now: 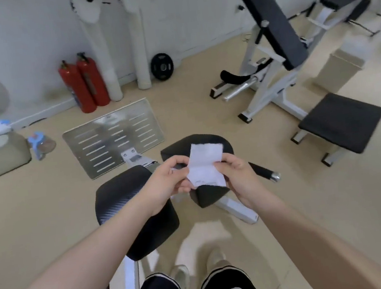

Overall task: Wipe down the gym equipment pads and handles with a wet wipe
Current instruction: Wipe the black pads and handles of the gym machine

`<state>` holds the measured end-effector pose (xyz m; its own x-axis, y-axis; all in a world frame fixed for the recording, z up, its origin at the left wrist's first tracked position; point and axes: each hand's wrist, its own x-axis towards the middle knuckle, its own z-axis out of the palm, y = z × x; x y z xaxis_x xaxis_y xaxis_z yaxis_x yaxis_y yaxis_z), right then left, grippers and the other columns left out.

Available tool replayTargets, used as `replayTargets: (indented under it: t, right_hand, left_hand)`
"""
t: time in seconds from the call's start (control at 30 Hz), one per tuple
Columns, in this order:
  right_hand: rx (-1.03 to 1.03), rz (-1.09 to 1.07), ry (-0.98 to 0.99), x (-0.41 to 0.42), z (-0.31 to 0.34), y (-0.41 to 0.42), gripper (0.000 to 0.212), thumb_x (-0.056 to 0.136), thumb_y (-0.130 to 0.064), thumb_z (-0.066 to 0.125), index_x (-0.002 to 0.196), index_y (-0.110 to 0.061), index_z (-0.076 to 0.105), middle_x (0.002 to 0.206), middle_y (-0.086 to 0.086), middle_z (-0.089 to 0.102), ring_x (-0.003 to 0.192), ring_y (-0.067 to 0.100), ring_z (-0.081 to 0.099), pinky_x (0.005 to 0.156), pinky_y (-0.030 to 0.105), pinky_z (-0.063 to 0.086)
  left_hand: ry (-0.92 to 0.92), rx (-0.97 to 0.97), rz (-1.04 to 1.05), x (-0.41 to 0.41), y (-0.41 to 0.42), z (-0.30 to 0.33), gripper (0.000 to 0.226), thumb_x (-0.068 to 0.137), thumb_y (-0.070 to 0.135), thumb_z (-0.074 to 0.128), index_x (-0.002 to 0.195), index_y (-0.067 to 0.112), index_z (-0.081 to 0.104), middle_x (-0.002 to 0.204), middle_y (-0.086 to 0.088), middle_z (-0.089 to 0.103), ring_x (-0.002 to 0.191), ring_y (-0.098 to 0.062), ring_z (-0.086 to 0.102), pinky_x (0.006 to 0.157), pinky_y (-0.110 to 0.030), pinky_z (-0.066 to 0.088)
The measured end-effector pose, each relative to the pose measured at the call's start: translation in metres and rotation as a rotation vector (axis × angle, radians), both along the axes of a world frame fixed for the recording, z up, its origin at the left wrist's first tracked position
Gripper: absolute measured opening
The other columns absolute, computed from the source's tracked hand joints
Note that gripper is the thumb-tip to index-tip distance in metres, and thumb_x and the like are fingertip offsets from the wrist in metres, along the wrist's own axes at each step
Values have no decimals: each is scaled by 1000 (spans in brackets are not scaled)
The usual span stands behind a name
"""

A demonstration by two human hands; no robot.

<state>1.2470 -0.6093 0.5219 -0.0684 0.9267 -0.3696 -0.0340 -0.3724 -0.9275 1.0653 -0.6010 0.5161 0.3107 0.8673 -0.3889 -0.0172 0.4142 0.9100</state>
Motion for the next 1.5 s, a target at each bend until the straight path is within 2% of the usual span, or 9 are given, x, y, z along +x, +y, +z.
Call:
replayTargets:
  t: [0.3, 0.47, 0.57, 0.67, 0.83, 0.93, 1.07, 1.3, 1.5]
  right_hand:
    - [46, 419, -29, -49, -11, 132, 31, 90, -1, 52, 65, -14, 63, 65, -6, 61, 63, 8, 56, 63, 19, 46]
    - [-44, 542, -11, -100, -34, 183, 35, 93, -23, 54, 59, -22, 63, 76, 7, 58, 77, 22, 54, 76, 36, 44]
    - [-97, 584, 17, -131, -54, 197, 17, 88, -9, 61, 90, -25, 58, 89, 18, 61, 81, 27, 56, 73, 41, 49]
    - [-321, 705, 173, -159, -78, 203, 48, 86, -8, 63, 129, -19, 43, 123, 22, 57, 106, 28, 59, 90, 46, 50]
    - [-440, 837, 182, -214, -105, 191, 29, 92, -13, 54, 115, 3, 54, 112, 28, 60, 96, 34, 58, 91, 47, 46]
    - [-228, 760, -144, -248, -128, 194, 17, 94, -9, 49, 100, -14, 64, 103, 11, 64, 95, 24, 59, 87, 38, 48]
    - [115, 985, -590, -283, -173, 212, 33, 96, -8, 41, 123, -15, 60, 122, 1, 59, 115, 18, 51, 100, 27, 39]
    - [247, 1457, -934, -315, -222, 212, 39, 99, -10, 35, 134, -20, 50, 141, 3, 47, 131, 23, 41, 107, 29, 29]
    - [253, 1690, -770, -309, -194, 188, 36, 100, -14, 37, 134, -18, 50, 140, 3, 49, 130, 19, 43, 102, 14, 24]
  left_hand:
    - [140, -12, 447, -38, 66, -8, 33, 89, 17, 58, 57, 13, 54, 57, 3, 56, 61, -15, 55, 81, -38, 51]
    - [334, -7, 707, -60, 89, -28, 38, 73, 11, 76, 59, 16, 41, 53, 7, 50, 54, -12, 55, 64, -33, 51]
    - [382, -29, 863, -81, 92, -43, 37, 75, -2, 71, 68, 17, 40, 59, 2, 49, 53, -14, 52, 56, -25, 46]
    - [385, -53, 931, -106, 89, -55, 35, 76, -3, 70, 81, 22, 45, 61, 2, 51, 51, -9, 52, 56, -18, 44]
    - [462, -136, 855, -159, 83, -90, 45, 77, 11, 72, 113, 24, 49, 72, 4, 58, 76, -15, 59, 76, -24, 42]
    - [619, -250, 730, -195, 78, -119, 52, 82, 22, 69, 128, 12, 47, 107, -1, 62, 112, -19, 56, 89, -23, 38]
    - [571, -451, 513, -232, 66, -159, 68, 83, 37, 65, 140, 12, 38, 147, -4, 39, 134, -20, 37, 104, -26, 29]
    - [342, -460, 171, -235, 42, -207, 68, 65, 65, 59, 128, 39, 50, 131, 12, 56, 123, -10, 50, 108, -37, 35]
    - [90, -438, 231, -232, 31, -205, 65, 72, 41, 72, 131, 32, 46, 127, 18, 55, 122, 0, 47, 105, -26, 36]
